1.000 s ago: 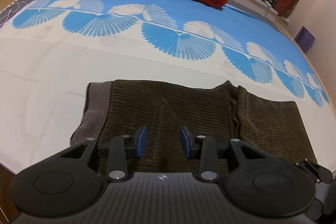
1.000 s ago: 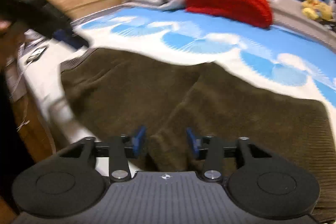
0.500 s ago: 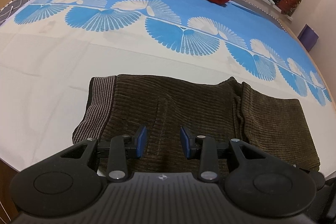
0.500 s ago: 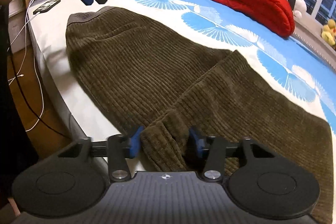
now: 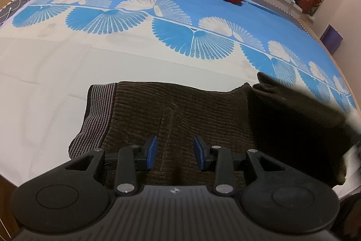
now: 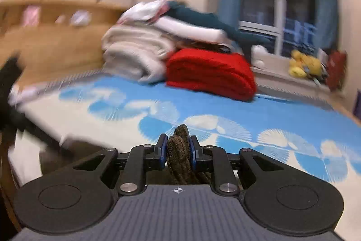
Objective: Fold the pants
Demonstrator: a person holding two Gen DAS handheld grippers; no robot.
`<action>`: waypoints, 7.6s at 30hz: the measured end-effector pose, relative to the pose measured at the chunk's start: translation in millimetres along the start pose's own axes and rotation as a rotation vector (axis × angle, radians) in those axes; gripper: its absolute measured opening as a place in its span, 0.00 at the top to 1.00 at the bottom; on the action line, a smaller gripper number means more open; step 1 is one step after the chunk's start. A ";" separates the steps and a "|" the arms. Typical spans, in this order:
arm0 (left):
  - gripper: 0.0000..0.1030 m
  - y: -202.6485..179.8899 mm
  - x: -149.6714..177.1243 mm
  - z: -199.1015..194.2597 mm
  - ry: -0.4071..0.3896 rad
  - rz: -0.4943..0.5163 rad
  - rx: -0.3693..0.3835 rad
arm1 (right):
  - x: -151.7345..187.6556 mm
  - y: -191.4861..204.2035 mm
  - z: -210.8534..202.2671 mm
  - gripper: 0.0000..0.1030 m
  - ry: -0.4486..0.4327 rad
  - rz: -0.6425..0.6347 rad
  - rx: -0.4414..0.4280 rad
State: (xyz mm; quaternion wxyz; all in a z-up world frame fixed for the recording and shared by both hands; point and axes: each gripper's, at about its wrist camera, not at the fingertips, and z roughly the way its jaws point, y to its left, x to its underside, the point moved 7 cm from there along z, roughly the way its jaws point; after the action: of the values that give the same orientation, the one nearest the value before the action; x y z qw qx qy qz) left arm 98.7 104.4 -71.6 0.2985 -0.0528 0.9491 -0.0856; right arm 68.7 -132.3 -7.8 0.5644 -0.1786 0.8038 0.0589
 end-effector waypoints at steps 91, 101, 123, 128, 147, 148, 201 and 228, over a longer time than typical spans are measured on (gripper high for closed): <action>0.53 -362.7 62.7 34.6 -0.104 0.586 0.210 | 194.8 -318.7 -83.8 0.45 0.131 1.069 0.130; 0.73 -293.1 117.1 91.5 -0.061 0.732 0.123 | 199.8 -277.7 -39.4 0.46 0.366 0.933 0.190; 0.69 -276.5 -22.2 182.6 -0.031 0.421 0.031 | 215.4 -275.9 -53.3 0.50 0.372 0.964 0.189; 0.47 -275.2 -22.3 173.0 -0.030 0.367 0.031 | 212.1 -277.8 -64.4 0.45 0.355 0.976 0.157; 0.31 -248.1 17.1 70.6 -0.014 0.369 0.028 | 223.6 -247.9 -54.5 0.30 0.503 1.045 0.012; 0.30 -245.1 21.3 59.8 -0.024 0.369 0.031 | 225.2 -245.8 -49.9 0.29 0.513 1.056 0.004; 0.61 -225.2 -45.9 118.5 -0.042 0.170 0.393 | 133.3 -226.7 -25.1 0.66 0.214 0.858 0.154; 0.32 -157.6 -46.1 144.2 0.105 0.180 -0.039 | 156.8 -215.3 85.1 0.56 0.516 0.899 0.200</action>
State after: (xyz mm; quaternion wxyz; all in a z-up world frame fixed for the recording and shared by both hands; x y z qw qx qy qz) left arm 227.2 -61.9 -131.7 0.2537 0.0315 0.9658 -0.0425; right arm 173.4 -341.7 -160.7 0.2813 0.2299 0.9156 0.1726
